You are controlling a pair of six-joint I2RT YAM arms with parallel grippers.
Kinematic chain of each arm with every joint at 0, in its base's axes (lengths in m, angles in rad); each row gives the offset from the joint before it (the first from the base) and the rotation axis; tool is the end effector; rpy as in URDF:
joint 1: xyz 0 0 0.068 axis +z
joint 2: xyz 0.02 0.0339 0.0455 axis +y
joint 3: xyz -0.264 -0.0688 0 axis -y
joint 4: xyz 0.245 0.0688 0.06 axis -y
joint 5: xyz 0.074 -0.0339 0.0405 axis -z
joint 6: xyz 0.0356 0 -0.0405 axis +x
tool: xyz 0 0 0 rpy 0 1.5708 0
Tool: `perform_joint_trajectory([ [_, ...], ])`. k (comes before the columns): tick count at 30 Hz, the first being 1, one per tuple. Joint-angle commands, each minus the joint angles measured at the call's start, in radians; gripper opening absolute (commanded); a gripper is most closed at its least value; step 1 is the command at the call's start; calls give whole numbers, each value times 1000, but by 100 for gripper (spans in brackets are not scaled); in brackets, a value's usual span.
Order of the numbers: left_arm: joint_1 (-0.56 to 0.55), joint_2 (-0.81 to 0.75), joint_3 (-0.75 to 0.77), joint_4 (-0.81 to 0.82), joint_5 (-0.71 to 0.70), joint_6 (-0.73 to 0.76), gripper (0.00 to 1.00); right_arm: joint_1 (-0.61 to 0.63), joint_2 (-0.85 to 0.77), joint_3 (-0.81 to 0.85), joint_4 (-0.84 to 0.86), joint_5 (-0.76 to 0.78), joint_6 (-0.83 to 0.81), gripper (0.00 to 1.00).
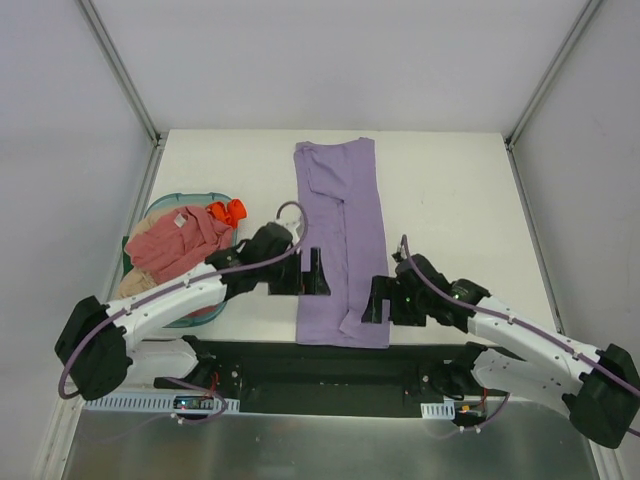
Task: Fold and stack the t-shirts
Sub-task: Rotate the tshirt 90 degrees, then grab the bottom of the folded rectangular tshirt with both arms
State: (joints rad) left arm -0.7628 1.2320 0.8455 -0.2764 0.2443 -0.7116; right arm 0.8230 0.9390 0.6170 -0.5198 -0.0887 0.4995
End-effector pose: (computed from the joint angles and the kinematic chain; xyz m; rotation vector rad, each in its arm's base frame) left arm 0.1873 -0.1910 0.2589 0.2077 2.4259 -1.0181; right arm 0.1258 0.1403 0.2243 -0.4504 2.4940 0.6825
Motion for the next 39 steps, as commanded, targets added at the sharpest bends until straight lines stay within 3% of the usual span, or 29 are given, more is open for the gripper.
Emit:
perform_joint_trajectory([
  [1, -79, -126, -218, -41, -97, -142, 99, 31, -35, -106, 56, -105, 129, 98],
  [4, -116, -206, -324, -40, -111, -219, 97, 57, -13, -109, 8, -43, 165, 99],
  [8, -148, -247, -379, -20, -142, -273, 92, 85, 44, -118, 24, -22, 191, 88],
  [10, -159, -236, -387, 2, -142, -282, 84, 99, 76, -114, 26, -19, 198, 82],
  [20, -220, -99, -384, 66, -163, -319, 60, 130, 135, -111, -39, 72, 249, 53],
  [30, -254, 0, -373, 68, -238, -356, 50, 130, 182, -128, 6, 60, 267, 47],
  [33, -257, 30, -361, 69, -238, -354, 32, 134, 192, -132, 17, 52, 267, 40],
  [36, -259, 41, -365, 68, -269, -359, 23, 136, 184, -146, 17, 61, 277, 27],
  [39, -259, 41, -376, 68, -255, -361, 4, 136, 155, -171, 14, 69, 292, 1],
])
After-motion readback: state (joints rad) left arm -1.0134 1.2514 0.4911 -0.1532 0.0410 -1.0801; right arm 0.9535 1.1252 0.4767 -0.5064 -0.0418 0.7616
